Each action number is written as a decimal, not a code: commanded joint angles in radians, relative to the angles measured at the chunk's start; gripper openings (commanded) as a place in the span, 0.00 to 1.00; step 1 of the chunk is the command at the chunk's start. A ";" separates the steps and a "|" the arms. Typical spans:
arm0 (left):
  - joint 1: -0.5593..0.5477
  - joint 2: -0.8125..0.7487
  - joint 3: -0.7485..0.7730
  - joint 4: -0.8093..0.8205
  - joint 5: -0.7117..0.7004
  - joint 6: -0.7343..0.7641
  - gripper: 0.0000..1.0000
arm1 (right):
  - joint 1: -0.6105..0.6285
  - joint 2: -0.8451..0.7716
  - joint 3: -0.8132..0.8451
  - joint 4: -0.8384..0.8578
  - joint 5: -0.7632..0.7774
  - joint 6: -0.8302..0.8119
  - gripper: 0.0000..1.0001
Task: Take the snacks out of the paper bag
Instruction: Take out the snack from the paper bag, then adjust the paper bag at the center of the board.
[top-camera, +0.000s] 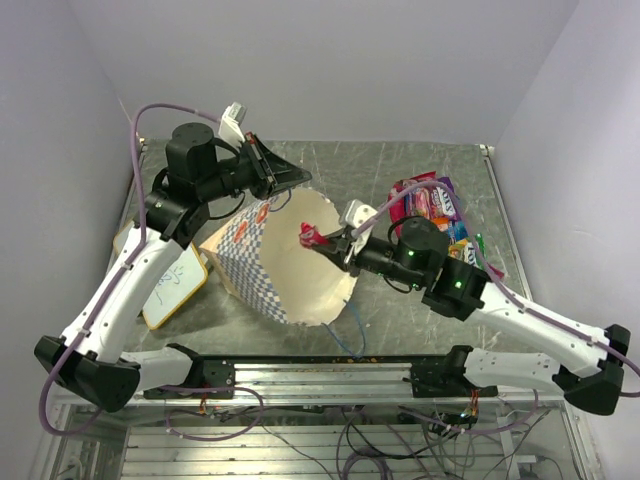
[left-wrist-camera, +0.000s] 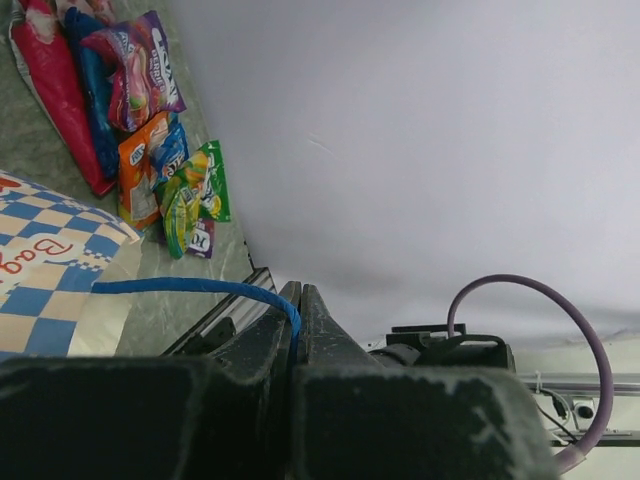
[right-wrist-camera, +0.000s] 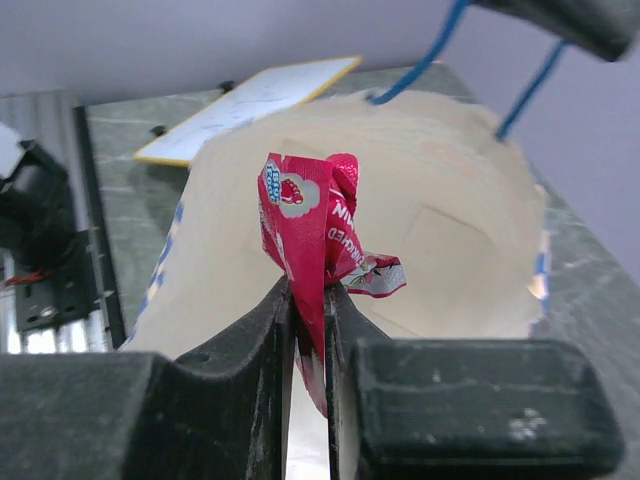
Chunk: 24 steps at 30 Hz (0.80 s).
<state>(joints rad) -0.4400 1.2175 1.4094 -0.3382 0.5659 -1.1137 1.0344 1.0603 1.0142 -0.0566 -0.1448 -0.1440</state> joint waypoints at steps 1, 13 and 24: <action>0.004 0.031 0.052 0.086 0.037 -0.040 0.07 | 0.000 -0.069 0.027 -0.013 0.237 -0.035 0.02; -0.001 0.090 0.008 0.394 0.110 -0.280 0.07 | -0.046 -0.080 0.032 0.175 0.520 -0.074 0.00; 0.251 0.200 0.081 0.049 0.229 0.002 0.07 | -0.142 -0.071 0.137 0.129 0.521 -0.010 0.00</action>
<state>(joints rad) -0.2543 1.3903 1.4376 -0.1020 0.7357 -1.2716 0.9161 0.9882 1.0924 0.0662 0.3534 -0.1825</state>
